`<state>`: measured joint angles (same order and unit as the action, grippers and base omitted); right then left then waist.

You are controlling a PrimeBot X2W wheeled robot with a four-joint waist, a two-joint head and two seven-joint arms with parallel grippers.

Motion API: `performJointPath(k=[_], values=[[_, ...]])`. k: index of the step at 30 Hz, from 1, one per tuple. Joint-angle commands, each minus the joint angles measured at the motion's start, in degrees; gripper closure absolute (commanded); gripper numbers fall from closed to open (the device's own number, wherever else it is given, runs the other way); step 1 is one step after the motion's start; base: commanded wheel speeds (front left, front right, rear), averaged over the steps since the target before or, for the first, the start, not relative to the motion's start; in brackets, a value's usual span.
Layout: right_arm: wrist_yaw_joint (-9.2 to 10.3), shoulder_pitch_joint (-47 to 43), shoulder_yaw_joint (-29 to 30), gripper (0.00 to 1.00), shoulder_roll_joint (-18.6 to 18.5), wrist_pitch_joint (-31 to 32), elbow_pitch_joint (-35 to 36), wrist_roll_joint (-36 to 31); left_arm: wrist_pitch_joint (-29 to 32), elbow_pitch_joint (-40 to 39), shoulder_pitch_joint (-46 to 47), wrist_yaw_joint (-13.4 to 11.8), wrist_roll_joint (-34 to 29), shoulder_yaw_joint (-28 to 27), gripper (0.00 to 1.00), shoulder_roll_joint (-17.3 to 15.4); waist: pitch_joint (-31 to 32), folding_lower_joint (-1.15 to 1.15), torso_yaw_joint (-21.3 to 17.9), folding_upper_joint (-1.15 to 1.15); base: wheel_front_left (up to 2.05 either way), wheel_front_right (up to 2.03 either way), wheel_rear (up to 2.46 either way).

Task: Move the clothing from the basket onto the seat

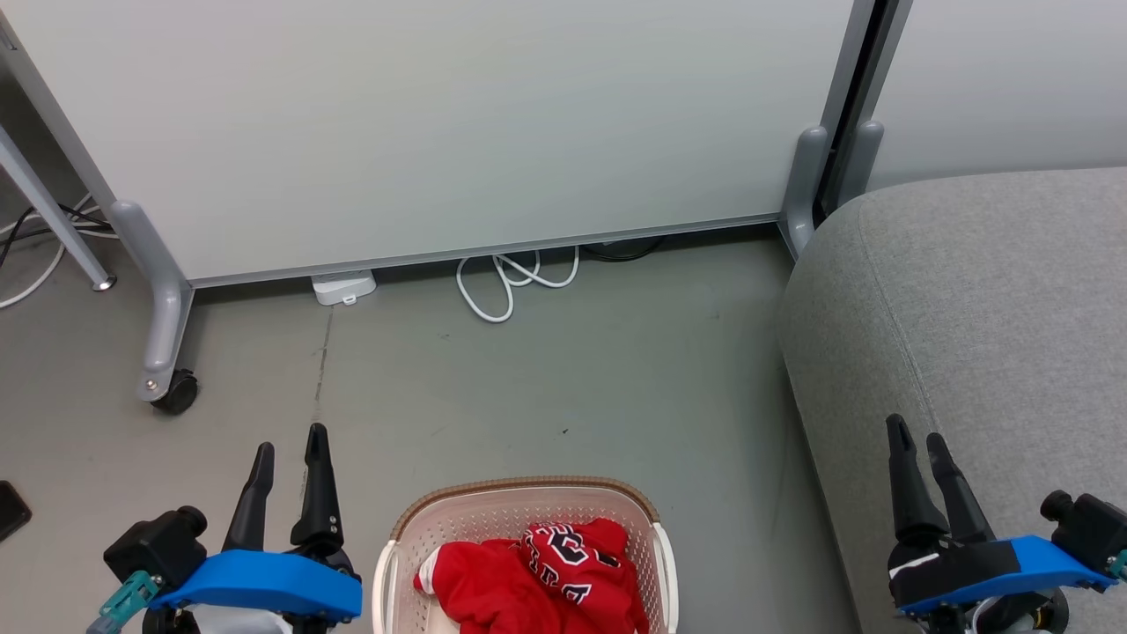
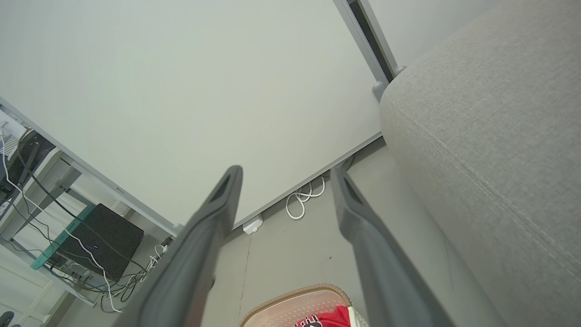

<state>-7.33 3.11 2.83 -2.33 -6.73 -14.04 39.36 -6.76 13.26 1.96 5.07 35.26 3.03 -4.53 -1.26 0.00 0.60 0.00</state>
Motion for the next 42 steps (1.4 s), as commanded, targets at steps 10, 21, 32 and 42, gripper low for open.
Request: performJointPath(k=[10,21,32,42], values=[[-0.15,1.2,-0.2,0.0,-0.5,-2.0,0.5,-6.7,-2.0,0.0,0.9,-0.3,-7.0,1.3,0.0,-0.6,-0.1,0.0,0.3,0.0,0.0,0.0,0.0],[-0.17,0.9,-0.5,0.0,-0.6,-3.6,0.2,-12.5,-3.6,0.1,0.7,-0.7,-13.0,2.2,0.0,-0.8,0.1,0.0,0.6,0.0,0.0,0.0,0.0],[-0.18,1.0,-0.8,0.0,-0.6,-5.0,0.3,-18.1,-5.0,-0.3,0.9,-0.7,-18.2,2.6,0.0,-0.8,-0.1,0.0,0.5,0.0,0.0,0.0,0.0],[-0.19,0.9,-1.1,0.0,-0.6,-6.2,0.1,-22.8,-6.2,0.1,0.5,-0.8,-22.6,2.7,0.0,-0.6,0.0,0.0,0.6,0.0,0.0,0.0,0.0]])
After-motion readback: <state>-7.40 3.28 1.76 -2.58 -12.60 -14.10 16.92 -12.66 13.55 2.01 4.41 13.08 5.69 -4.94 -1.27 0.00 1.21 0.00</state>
